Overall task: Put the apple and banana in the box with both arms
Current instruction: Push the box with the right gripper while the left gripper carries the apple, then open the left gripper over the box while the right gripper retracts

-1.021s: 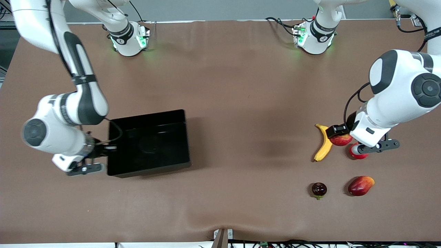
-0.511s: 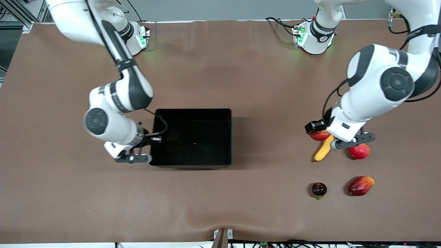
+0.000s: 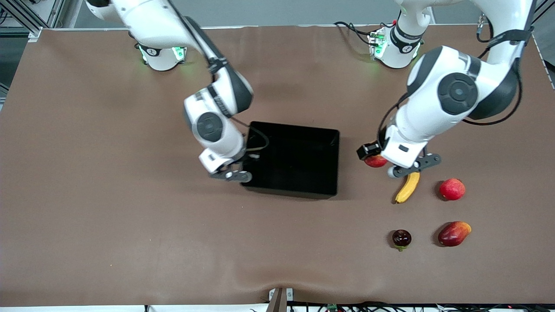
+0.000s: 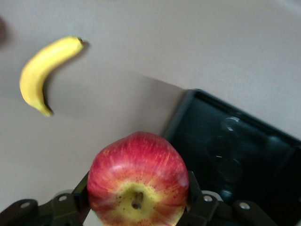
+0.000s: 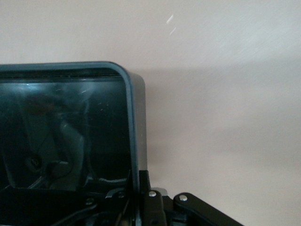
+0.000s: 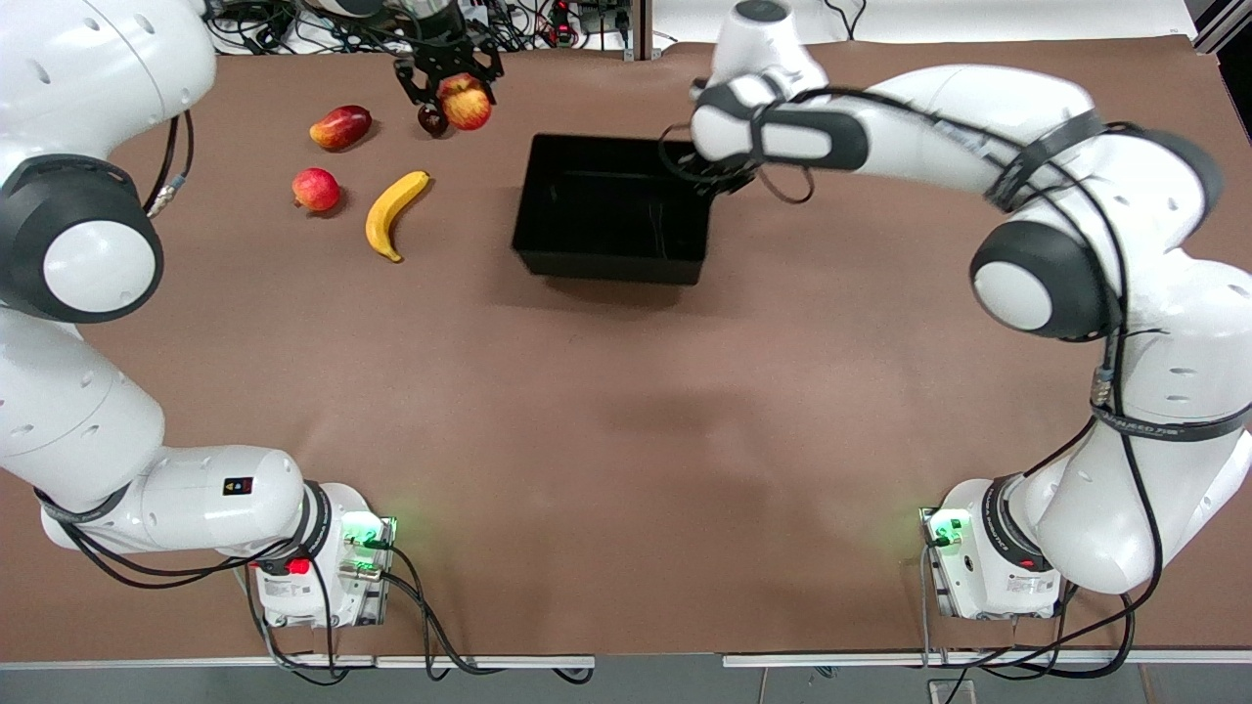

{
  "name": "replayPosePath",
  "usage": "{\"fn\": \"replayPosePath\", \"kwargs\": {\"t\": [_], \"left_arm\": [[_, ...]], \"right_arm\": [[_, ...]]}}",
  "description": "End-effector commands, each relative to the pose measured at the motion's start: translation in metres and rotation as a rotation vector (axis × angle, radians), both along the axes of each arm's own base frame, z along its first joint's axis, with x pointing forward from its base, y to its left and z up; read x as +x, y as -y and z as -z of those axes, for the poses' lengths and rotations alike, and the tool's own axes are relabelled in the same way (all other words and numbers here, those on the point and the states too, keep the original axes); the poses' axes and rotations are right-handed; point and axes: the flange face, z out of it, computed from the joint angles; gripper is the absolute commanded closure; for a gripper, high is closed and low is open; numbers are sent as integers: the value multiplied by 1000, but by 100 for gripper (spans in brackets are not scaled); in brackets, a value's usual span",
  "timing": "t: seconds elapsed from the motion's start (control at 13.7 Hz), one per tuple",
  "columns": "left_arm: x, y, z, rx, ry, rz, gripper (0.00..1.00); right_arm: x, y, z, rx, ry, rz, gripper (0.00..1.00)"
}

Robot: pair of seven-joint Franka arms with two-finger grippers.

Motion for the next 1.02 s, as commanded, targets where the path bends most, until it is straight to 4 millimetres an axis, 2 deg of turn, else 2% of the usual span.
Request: {"fn": "replayPosePath", "kwargs": {"t": [0.0,0.15,0.22,0.29,0.36,0.44,0.51,0.58,0.73,0.8,0.95], "left_arm": [[-10,29,21,19,-42,-61,100],[-10,37,47,28,-86,-90,100],[-10,39,66,32,-113,-89,100],[-16,43,82,36,-127,-81,100],[-21,44,97,36,-128,-81,100],[-30,45,114,41,-132,-99,100],[-38,48,126,43,-129,-125,100],[-50,60,137,50,-134,-136,100],[-68,75,153,77,-139,-153,100],[-78,79,163,110,-125,-148,100],[-100,84,189,160,-89,-155,100]], "right_arm": [[-15,-29,12,17,22,-15,100],[-29,-46,15,21,25,-44,100],[-26,-43,14,23,23,-35,37],[-24,-40,12,20,25,-44,0],[-23,-39,3,24,30,-45,0],[-22,-38,-17,38,41,-37,0],[-18,-28,-41,40,41,-29,0],[-11,-11,-60,35,24,-14,0],[12,33,-106,54,42,27,0],[21,56,-122,59,48,3,0],[45,119,-147,64,48,-27,0]]}}
